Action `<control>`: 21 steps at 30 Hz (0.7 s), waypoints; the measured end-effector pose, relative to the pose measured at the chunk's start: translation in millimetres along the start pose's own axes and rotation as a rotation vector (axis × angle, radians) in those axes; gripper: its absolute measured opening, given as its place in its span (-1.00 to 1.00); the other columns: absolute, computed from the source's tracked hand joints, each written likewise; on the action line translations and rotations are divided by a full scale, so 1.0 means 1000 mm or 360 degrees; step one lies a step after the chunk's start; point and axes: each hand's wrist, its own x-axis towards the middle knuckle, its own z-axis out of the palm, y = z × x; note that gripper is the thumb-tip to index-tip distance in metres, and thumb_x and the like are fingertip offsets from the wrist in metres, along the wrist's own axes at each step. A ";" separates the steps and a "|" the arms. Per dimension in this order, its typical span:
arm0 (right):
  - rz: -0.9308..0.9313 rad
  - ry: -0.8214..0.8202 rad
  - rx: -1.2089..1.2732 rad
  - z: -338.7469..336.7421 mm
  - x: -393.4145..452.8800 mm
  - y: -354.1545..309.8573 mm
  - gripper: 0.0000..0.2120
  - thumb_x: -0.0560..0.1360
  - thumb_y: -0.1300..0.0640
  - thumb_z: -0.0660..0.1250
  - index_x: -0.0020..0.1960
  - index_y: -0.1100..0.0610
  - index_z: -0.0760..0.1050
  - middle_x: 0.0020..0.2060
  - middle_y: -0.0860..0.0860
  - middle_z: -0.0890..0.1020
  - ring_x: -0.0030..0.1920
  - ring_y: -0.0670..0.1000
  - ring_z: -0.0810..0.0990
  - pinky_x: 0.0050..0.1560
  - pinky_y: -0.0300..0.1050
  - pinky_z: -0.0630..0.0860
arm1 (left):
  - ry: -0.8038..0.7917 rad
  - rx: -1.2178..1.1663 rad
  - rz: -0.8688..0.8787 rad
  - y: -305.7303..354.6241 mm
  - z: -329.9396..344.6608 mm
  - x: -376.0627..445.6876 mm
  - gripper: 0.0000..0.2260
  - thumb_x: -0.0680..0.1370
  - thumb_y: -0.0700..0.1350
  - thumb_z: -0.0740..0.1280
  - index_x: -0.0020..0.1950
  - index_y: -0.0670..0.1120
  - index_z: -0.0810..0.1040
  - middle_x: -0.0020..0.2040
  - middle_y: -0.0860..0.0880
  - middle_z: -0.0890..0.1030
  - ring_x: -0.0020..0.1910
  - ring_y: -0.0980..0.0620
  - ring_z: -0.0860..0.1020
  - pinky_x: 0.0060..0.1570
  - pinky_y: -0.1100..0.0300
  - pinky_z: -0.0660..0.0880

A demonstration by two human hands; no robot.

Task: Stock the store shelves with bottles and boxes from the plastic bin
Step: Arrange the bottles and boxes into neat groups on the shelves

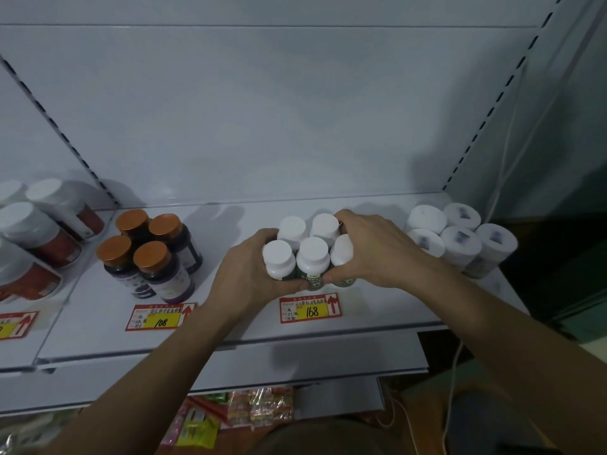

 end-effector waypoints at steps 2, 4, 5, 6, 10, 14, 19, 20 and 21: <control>-0.0011 0.0005 0.0001 0.001 -0.001 -0.001 -0.26 0.22 -0.29 0.60 0.21 -0.02 0.35 -0.04 -0.13 0.49 -0.09 -0.01 0.47 -0.32 -0.22 0.24 | 0.0002 0.0008 0.0005 -0.002 0.000 -0.002 -0.16 0.15 0.49 0.46 0.31 0.11 0.46 0.15 0.17 0.63 -0.05 0.20 0.53 -0.12 0.38 0.40; -0.0015 0.0003 -0.0005 0.002 -0.001 -0.002 -0.26 0.22 -0.30 0.60 0.21 -0.01 0.36 -0.01 -0.11 0.52 -0.09 0.00 0.48 -0.31 -0.19 0.26 | 0.0006 0.0010 0.0002 -0.003 0.000 -0.003 -0.18 0.15 0.48 0.46 0.31 0.12 0.45 0.11 0.22 0.61 -0.07 0.22 0.53 -0.14 0.43 0.38; -0.0013 0.0002 -0.0004 0.003 -0.001 -0.001 -0.26 0.22 -0.30 0.60 0.21 -0.01 0.36 0.00 -0.11 0.53 -0.08 0.00 0.48 -0.31 -0.20 0.25 | 0.0008 0.0007 -0.0004 -0.003 0.000 -0.004 -0.19 0.16 0.45 0.50 0.31 0.12 0.45 0.10 0.24 0.59 -0.07 0.23 0.52 -0.15 0.46 0.36; -0.0011 0.0002 -0.0003 0.003 -0.002 -0.002 -0.26 0.22 -0.30 0.60 0.21 -0.01 0.36 0.01 -0.10 0.54 -0.08 0.00 0.48 -0.32 -0.23 0.25 | 0.0012 0.0005 -0.0010 -0.003 0.000 -0.004 -0.20 0.17 0.40 0.54 0.32 0.12 0.45 0.09 0.25 0.57 -0.08 0.23 0.51 -0.16 0.48 0.34; 0.0022 -0.0002 -0.0017 0.003 -0.002 -0.002 -0.24 0.21 -0.33 0.59 0.22 -0.03 0.35 0.07 -0.09 0.57 -0.06 0.01 0.51 -0.28 -0.16 0.31 | 0.0017 0.0002 -0.0012 -0.004 0.001 -0.005 -0.22 0.20 0.34 0.57 0.33 0.10 0.45 0.15 0.17 0.62 -0.06 0.21 0.51 -0.16 0.48 0.33; 0.0049 -0.0039 -0.0088 -0.001 -0.003 -0.002 -0.11 0.17 -0.39 0.57 0.35 -0.06 0.32 0.18 -0.11 0.58 0.01 -0.01 0.51 -0.17 -0.08 0.40 | -0.0040 0.0017 -0.0038 -0.001 -0.003 -0.006 -0.12 0.17 0.38 0.54 0.40 0.10 0.40 0.26 0.11 0.60 0.03 0.18 0.53 0.00 0.30 0.50; 0.0054 -0.0160 -0.0193 -0.029 -0.009 0.004 0.15 0.15 -0.40 0.57 0.57 -0.04 0.14 0.42 -0.11 0.47 0.35 0.04 0.47 0.24 0.06 0.48 | -0.0092 0.0109 -0.0173 0.004 -0.024 -0.013 0.09 0.09 0.46 0.45 0.55 0.12 0.22 0.44 0.12 0.47 0.33 0.00 0.50 0.31 -0.11 0.47; 0.0031 -0.0179 -0.0195 -0.036 -0.010 0.006 0.17 0.15 -0.39 0.58 0.58 -0.04 0.13 0.44 -0.12 0.46 0.38 0.03 0.45 0.27 0.06 0.45 | -0.0095 0.0155 -0.0173 0.006 -0.029 -0.016 0.10 0.10 0.46 0.45 0.55 0.12 0.21 0.46 0.12 0.46 0.34 -0.01 0.49 0.32 -0.11 0.47; 0.0000 -0.0195 -0.0199 -0.042 -0.011 0.009 0.18 0.14 -0.38 0.58 0.59 -0.04 0.12 0.45 -0.11 0.45 0.38 0.02 0.45 0.28 0.04 0.44 | -0.0097 0.0203 -0.0170 0.007 -0.035 -0.019 0.10 0.10 0.46 0.46 0.55 0.11 0.21 0.46 0.12 0.45 0.33 -0.02 0.50 0.32 -0.10 0.47</control>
